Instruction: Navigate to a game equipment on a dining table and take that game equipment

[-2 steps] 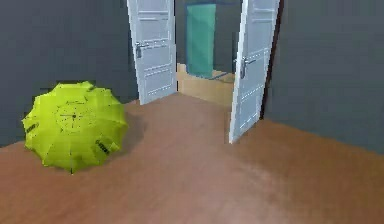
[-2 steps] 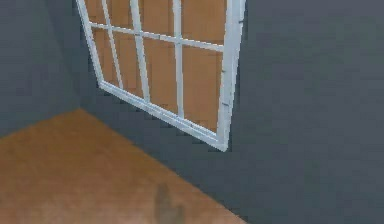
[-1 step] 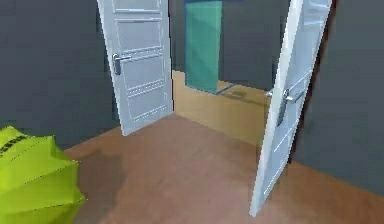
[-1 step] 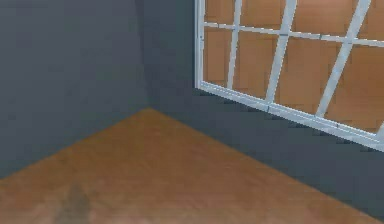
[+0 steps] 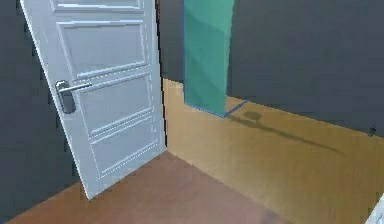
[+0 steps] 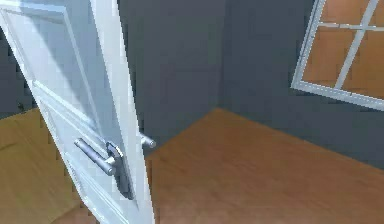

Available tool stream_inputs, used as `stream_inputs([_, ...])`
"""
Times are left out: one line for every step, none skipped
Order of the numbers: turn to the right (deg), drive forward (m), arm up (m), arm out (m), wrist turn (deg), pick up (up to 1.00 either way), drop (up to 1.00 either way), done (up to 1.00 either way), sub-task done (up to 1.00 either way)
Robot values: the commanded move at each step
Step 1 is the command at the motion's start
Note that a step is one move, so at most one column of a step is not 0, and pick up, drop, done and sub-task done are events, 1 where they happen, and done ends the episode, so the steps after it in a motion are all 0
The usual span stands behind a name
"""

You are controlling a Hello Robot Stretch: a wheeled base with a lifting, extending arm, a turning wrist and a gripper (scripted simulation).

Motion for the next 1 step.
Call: stream_inputs([0.0, 0.3, 0.0, 0.0, 0.0, 0.0, 0.0, 0.0, 0.0])
